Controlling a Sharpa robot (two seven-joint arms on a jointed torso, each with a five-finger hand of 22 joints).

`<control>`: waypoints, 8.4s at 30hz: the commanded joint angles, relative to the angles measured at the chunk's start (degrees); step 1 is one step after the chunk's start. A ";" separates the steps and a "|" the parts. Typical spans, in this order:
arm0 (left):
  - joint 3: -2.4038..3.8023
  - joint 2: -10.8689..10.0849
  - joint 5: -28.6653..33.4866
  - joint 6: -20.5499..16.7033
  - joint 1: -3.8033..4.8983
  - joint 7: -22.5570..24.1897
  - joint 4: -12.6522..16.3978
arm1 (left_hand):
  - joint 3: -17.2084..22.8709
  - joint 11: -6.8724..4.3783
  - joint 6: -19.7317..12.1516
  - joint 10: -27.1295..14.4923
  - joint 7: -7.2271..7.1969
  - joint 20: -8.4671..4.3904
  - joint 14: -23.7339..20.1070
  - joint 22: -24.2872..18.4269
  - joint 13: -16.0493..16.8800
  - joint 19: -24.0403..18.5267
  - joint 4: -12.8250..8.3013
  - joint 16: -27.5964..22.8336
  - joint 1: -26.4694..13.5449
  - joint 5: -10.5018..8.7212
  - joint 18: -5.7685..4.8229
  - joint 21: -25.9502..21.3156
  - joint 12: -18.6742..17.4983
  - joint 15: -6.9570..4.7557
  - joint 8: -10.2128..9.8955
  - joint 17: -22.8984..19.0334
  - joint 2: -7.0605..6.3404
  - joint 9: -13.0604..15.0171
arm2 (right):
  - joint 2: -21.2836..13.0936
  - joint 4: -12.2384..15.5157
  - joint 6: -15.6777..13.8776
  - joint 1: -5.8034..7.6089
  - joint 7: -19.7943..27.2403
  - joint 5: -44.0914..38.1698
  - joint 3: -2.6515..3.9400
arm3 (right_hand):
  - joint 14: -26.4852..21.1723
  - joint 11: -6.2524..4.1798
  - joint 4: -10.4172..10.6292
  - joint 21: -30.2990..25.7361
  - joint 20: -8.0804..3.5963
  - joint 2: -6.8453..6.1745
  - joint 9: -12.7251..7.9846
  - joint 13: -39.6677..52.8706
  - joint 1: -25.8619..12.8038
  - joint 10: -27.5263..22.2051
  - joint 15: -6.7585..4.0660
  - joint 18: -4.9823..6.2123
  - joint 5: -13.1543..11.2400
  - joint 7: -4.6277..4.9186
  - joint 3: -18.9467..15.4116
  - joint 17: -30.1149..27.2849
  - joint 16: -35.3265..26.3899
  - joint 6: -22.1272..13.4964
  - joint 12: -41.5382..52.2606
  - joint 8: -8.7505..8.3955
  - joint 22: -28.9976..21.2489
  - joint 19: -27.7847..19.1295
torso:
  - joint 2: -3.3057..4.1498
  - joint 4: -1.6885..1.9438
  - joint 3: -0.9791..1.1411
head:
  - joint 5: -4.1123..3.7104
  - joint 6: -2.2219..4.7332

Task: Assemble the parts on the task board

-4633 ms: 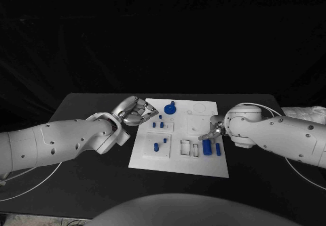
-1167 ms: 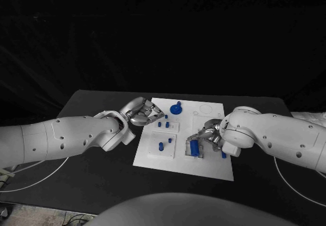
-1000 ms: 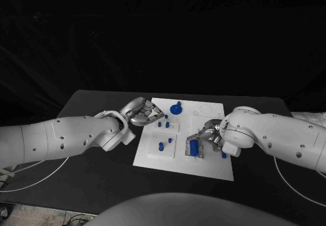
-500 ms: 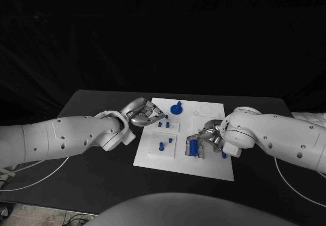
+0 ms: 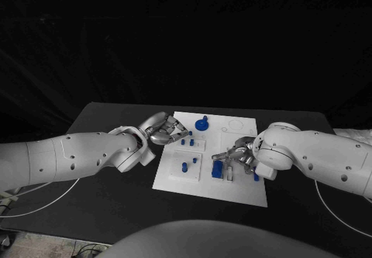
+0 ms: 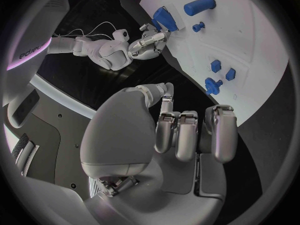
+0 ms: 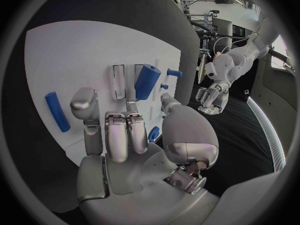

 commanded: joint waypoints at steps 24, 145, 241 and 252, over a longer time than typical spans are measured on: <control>0.03 -0.42 -0.59 2.15 0.01 0.00 0.36 | 0.46 -0.52 0.10 4.67 -0.58 -0.26 6.13 13.50 13.71 1.61 -1.02 0.14 2.18 0.46 -0.11 0.06 0.26 -0.48 0.67 15.06 -0.19 0.25 | -16.21 19.66 -23.88 -1.99 27.53 -22.43 -0.08 | 5.98 -0.94 -8.34 16.41 -1.00 2.32 18.45 15.06 20.63 5.97 -0.40 -2.28 22.00 -1.21 0.36 15.07 0.86 -7.95 0.22 18.72 10.08 7.65 | -0.03 -0.08 -0.04 | 0.58 -0.01; 0.03 0.80 -1.52 4.55 -0.83 -1.27 0.03 | 2.05 -0.22 -0.80 5.45 -0.04 -0.31 6.13 13.65 14.59 2.09 -2.97 0.14 5.39 0.43 -0.23 0.35 1.06 -0.40 1.25 15.06 0.32 0.60 | -15.30 11.24 8.80 3.69 -0.11 -33.25 -0.95 | 5.98 -2.96 1.52 19.49 -3.46 2.06 -21.00 15.06 11.70 5.97 -3.07 -3.03 14.04 -3.65 -3.64 15.07 0.86 14.23 0.22 1.49 10.81 10.62 | -0.01 -0.06 -0.03 | -2.37 -0.01; 0.03 1.34 -2.34 7.98 -0.89 -3.88 -0.84 | 2.12 -0.15 -0.91 5.39 0.02 -0.27 6.13 13.60 14.51 1.96 -2.94 0.14 5.39 0.34 -0.20 0.26 1.00 -0.34 1.29 15.06 0.27 0.62 | -11.63 8.84 -1.72 0.93 -0.87 -3.90 -0.87 | 5.98 -2.13 -12.60 8.39 -2.68 0.61 -4.55 15.06 12.86 5.97 -2.28 -1.12 36.95 -2.44 11.14 15.07 0.86 3.77 0.22 4.59 8.29 7.19 | -0.04 -0.06 -0.02 | -1.39 -0.01; 0.03 1.53 -2.40 8.50 -0.89 -4.07 -0.97 | 2.12 -0.15 -0.91 5.39 0.02 -0.27 6.13 13.60 14.51 1.96 -2.94 0.14 5.39 0.34 -0.20 0.26 1.00 -0.34 1.29 15.06 0.27 0.62 | -10.07 8.34 -1.57 1.04 -0.81 -2.01 -0.87 | 5.98 -2.07 -12.70 8.01 -2.66 0.78 -4.15 15.06 12.63 5.97 -2.24 -1.06 36.70 -2.37 11.43 15.07 0.86 3.48 0.22 4.60 8.20 7.04 | -0.04 -0.07 -0.03 | -1.55 -0.01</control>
